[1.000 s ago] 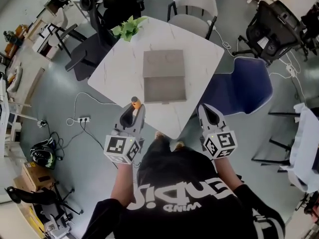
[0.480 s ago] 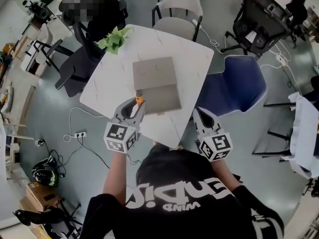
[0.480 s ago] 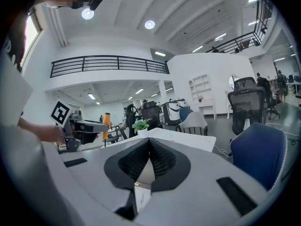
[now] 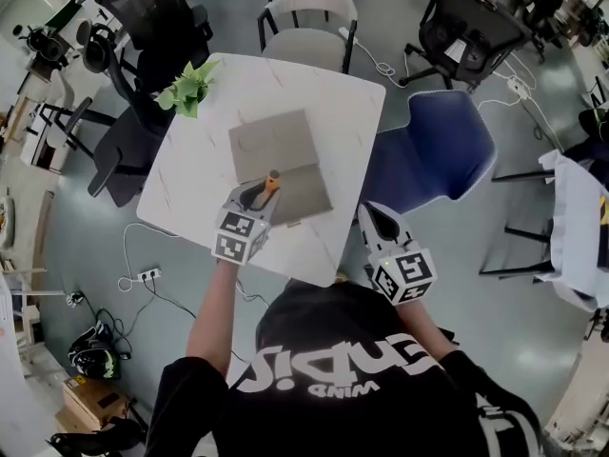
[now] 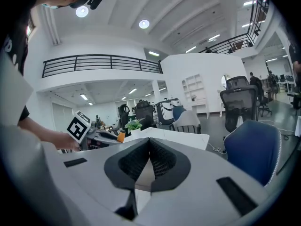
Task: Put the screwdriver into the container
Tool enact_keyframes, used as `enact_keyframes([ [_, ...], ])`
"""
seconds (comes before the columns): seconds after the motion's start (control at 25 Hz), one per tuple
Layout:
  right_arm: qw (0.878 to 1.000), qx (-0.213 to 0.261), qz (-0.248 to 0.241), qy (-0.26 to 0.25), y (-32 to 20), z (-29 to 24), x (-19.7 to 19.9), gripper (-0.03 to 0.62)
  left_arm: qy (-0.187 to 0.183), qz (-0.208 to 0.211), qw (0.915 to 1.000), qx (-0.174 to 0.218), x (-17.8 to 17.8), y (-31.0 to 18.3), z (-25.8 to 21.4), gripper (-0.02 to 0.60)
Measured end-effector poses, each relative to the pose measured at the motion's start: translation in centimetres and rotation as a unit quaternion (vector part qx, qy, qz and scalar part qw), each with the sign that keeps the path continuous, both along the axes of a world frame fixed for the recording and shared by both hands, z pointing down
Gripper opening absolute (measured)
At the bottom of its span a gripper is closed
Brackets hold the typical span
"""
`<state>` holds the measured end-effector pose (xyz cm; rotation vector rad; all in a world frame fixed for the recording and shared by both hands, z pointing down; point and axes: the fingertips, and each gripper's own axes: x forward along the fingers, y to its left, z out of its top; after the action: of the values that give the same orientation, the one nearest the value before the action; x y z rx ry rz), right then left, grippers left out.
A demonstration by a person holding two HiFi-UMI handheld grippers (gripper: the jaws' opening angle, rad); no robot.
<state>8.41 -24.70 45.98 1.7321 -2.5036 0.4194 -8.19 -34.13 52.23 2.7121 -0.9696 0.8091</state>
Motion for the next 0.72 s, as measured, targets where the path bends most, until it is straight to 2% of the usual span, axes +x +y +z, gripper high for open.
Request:
enact_keyframes([
  [0.28, 1.0, -0.012, 0.027, 0.003, -0.2, 0.9, 1.3, 0.012, -0.061, 0.036, 0.9964, -0.046, 1.6, -1.3, 6.4, 0.114],
  [0.72, 0.997, -0.03, 0.073, 0.008, 0.9, 1.5, 3.5, 0.012, -0.105, 0.067, 0.9866, -0.106, 3.8, -1.8, 12.3, 0.114],
])
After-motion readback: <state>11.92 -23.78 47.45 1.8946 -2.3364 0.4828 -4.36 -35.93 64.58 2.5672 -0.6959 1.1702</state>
